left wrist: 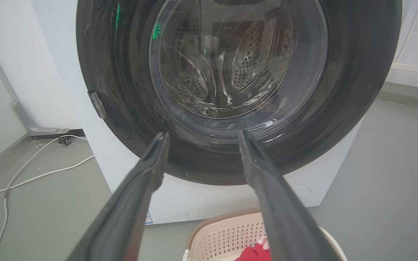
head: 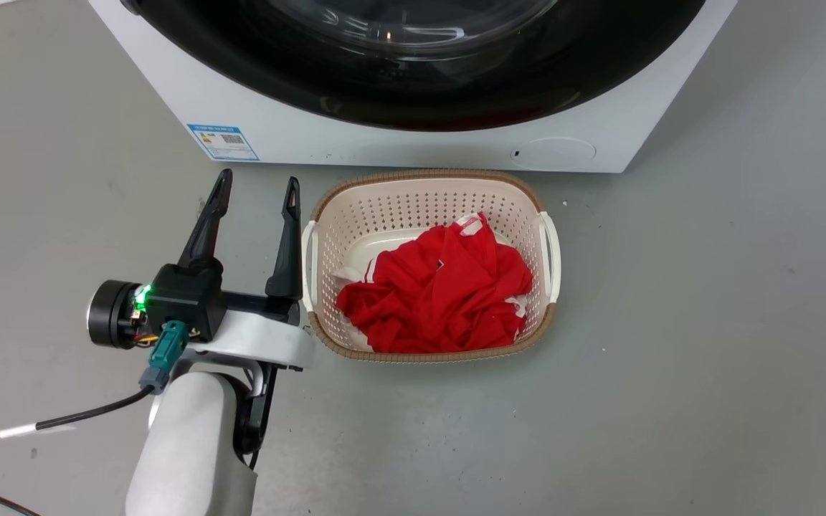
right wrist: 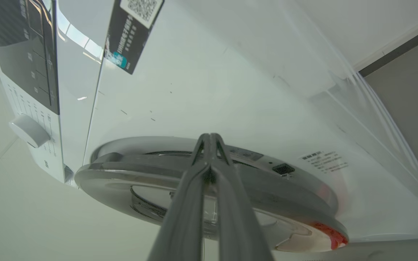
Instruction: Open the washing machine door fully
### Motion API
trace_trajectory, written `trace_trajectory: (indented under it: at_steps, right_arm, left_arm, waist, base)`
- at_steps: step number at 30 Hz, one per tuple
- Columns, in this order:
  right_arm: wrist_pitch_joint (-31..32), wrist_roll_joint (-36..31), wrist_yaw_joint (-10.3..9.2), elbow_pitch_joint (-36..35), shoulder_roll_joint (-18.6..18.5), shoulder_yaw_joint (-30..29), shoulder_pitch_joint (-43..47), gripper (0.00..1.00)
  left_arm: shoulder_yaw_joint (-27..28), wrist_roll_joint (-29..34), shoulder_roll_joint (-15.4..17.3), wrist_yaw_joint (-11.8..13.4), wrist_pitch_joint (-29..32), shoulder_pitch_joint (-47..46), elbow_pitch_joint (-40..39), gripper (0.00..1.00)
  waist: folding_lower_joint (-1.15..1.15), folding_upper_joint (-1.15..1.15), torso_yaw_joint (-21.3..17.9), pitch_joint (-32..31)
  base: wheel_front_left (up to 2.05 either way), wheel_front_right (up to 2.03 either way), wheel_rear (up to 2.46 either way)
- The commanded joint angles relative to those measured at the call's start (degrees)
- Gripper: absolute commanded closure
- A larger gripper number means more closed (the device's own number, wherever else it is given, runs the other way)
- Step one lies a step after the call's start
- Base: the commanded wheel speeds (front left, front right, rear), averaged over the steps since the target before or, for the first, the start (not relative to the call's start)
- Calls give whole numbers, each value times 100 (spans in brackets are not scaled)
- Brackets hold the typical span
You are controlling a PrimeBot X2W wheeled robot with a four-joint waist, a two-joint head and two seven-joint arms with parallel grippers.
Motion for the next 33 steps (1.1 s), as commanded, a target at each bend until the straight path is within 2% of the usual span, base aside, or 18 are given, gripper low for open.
trace_trajectory:
  at_steps: [1, 7, 16, 24, 33]
  right_arm:
    - [184, -126, 0, 115, 51, 110, -158, 100]
    - [798, -689, -1, 480, 224, 405, -633, 100]
    - [862, -1394, 0, 930, 487, 432, -1141, 100]
    - [1158, -1513, 0, 1083, 654, 290, -1323, 100]
    - [1851, -1303, 0, 734, 631, 125, -1108, 100]
  left_arm:
    - [19, 8, -2, 0, -15, -106, -19, 0]
    - [32, 9, -10, 0, -15, -183, -73, 0]
    - [13, -5, -21, -1, -15, -356, -166, 0]
    - [-34, -27, -29, 29, -15, -426, -171, 0]
    - [-56, -31, -36, 49, -15, -436, -122, 0]
  waist:
    - [-1, 0, 14, 63]
    - [-1, 0, 53, 254]
    - [-1, 0, 104, 580]
    - [-1, 0, 144, 713]
    - [-1, 0, 78, 694]
  base:
    - [0, 0, 0]
    - [0, 0, 0]
    - [0, 0, 0]
    - [0, 0, 0]
    - [0, 0, 0]
